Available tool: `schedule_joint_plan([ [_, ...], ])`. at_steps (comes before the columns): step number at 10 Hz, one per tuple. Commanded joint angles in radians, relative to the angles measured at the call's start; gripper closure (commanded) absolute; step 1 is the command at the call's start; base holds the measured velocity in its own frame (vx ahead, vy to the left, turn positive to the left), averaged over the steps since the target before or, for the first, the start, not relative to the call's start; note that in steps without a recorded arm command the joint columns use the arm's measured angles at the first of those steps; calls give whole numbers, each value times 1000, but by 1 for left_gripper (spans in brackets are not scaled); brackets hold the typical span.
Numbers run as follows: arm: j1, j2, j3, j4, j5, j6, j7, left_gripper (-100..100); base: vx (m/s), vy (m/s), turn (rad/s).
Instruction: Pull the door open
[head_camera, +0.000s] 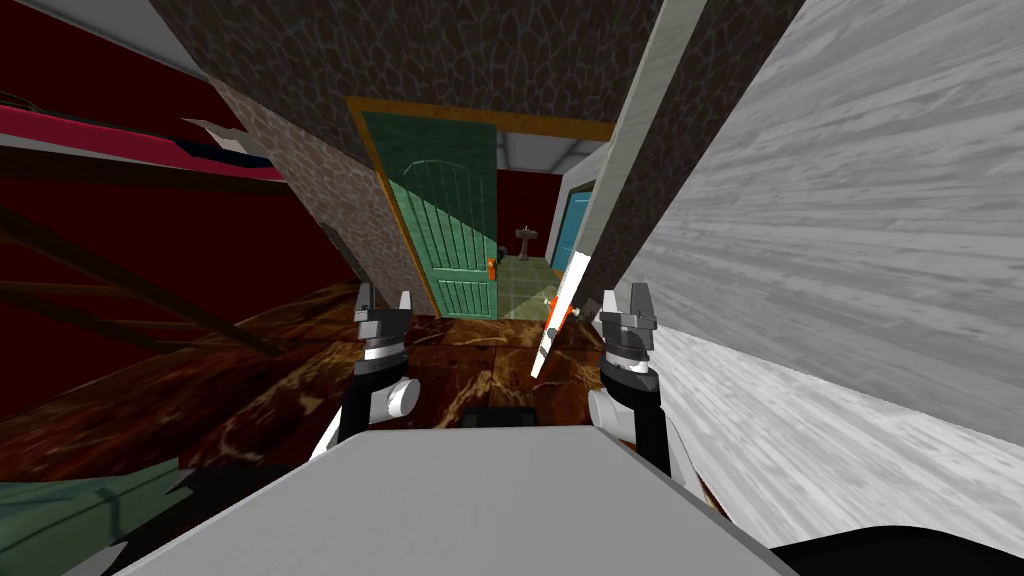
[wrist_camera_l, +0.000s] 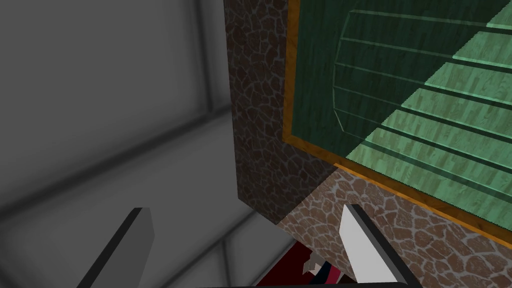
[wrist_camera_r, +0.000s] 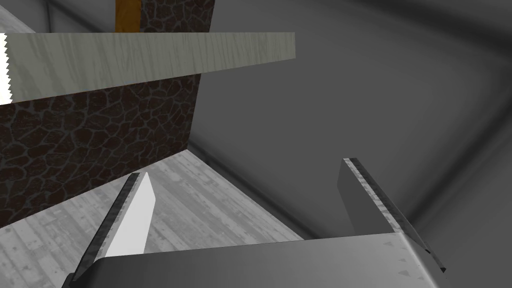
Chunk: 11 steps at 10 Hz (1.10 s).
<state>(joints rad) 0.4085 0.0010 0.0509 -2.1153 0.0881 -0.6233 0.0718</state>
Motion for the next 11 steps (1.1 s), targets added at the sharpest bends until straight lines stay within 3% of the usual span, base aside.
schedule_joint_plan([
  [1,-24,8,11,37,7,2,-12,-100,64,10,-70],
  [10,-182,48,78,298,53,2,-89,-100,86,22,-93],
  [11,-182,48,78,303,53,2,-89,-100,66,27,-36],
])
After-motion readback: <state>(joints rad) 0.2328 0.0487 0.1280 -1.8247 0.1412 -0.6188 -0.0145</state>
